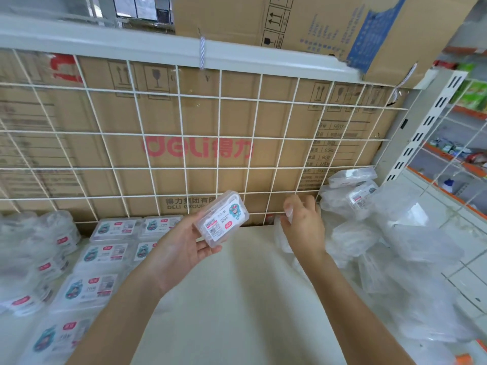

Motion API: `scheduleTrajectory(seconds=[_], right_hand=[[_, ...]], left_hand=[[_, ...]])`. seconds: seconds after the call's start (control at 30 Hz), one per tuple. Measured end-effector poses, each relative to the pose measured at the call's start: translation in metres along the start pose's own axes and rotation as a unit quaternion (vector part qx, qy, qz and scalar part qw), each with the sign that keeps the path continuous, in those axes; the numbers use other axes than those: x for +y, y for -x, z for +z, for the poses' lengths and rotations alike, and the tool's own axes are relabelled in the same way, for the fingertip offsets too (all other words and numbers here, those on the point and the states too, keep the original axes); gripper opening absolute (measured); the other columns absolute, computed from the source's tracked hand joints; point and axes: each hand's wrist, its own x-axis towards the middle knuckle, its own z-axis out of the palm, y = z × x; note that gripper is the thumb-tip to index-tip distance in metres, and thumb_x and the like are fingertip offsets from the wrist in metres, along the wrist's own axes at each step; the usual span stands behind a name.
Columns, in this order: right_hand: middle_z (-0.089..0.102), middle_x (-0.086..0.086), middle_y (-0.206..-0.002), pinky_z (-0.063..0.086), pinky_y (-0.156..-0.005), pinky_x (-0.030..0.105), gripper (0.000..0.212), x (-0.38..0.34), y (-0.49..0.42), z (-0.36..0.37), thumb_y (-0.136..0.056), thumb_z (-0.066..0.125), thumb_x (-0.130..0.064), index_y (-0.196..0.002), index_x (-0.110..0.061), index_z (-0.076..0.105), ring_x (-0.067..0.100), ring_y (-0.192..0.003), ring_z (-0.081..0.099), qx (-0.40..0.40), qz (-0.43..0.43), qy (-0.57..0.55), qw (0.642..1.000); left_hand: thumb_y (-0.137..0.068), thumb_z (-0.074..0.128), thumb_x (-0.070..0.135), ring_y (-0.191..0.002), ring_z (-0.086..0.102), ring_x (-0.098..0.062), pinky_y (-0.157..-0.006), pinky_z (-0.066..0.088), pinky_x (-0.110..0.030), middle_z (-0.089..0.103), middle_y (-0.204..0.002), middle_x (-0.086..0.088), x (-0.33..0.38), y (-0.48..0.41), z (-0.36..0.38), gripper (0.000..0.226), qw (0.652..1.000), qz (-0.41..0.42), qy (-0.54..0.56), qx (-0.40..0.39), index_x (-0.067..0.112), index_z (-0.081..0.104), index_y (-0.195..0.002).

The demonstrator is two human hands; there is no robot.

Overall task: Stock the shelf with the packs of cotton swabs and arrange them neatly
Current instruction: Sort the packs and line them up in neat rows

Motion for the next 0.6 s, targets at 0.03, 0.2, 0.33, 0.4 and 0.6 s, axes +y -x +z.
scheduleTrajectory(seconds=[0.03,0.2,0.33,0.4,0.6], right_hand=[[0.049,0.01,-0.103,0.041,-0.07,0.036,0.025,-0.004,0.003,-0.004,-0.08,0.063,-0.003,-0.103,-0.012,0.056,0.03,-0.094,0.047,0.026,-0.011,-0.047,0.998],[0.057,-0.016,-0.094,0.046,-0.069,0.021,0.032,-0.031,0.024,-0.03,-0.086,0.056,0.001,-0.103,-0.026,0.053,0.006,-0.086,0.055,0.006,0.009,-0.37,0.929],[0.061,0.0,-0.1,0.055,-0.061,0.026,0.036,-0.05,0.049,-0.036,-0.09,0.053,0.004,-0.109,-0.026,0.055,0.012,-0.088,0.065,-0.04,0.099,-0.565,0.818],[0.061,0.002,-0.1,0.054,-0.061,0.026,0.035,-0.055,0.06,-0.037,-0.09,0.052,0.004,-0.115,-0.02,0.055,0.01,-0.085,0.066,-0.042,0.13,-0.608,0.782],[0.064,0.003,-0.104,0.053,-0.06,0.027,0.035,-0.065,0.091,-0.039,-0.089,0.049,0.001,-0.118,-0.018,0.056,0.019,-0.088,0.065,-0.07,0.19,-0.68,0.704]], left_hand=[[-0.088,0.047,0.033,-0.104,0.064,-0.03,-0.07,0.056,-0.028,0.067,-0.116,-0.008,0.0,0.005,-0.004,0.041,1.0,0.0,0.006,0.004,0.017,0.056,-0.125],[-0.078,0.05,0.037,-0.095,0.066,-0.025,-0.074,0.057,-0.029,0.066,-0.118,-0.01,-0.001,0.026,-0.02,0.05,0.999,-0.002,0.04,0.011,0.018,0.057,-0.124],[-0.069,0.064,0.043,-0.089,0.069,-0.024,-0.066,0.058,-0.028,0.068,-0.113,-0.011,0.0,0.043,-0.03,0.059,0.996,0.001,0.085,0.015,0.017,0.058,-0.121],[-0.069,0.064,0.045,-0.09,0.068,-0.024,-0.066,0.058,-0.028,0.067,-0.115,-0.011,-0.001,0.052,-0.034,0.059,0.995,0.0,0.095,0.014,0.017,0.059,-0.121],[-0.078,0.053,0.029,-0.095,0.068,-0.025,-0.074,0.058,-0.029,0.068,-0.114,-0.012,-0.008,0.073,-0.051,0.045,0.995,0.013,0.094,0.024,0.012,0.057,-0.119]])
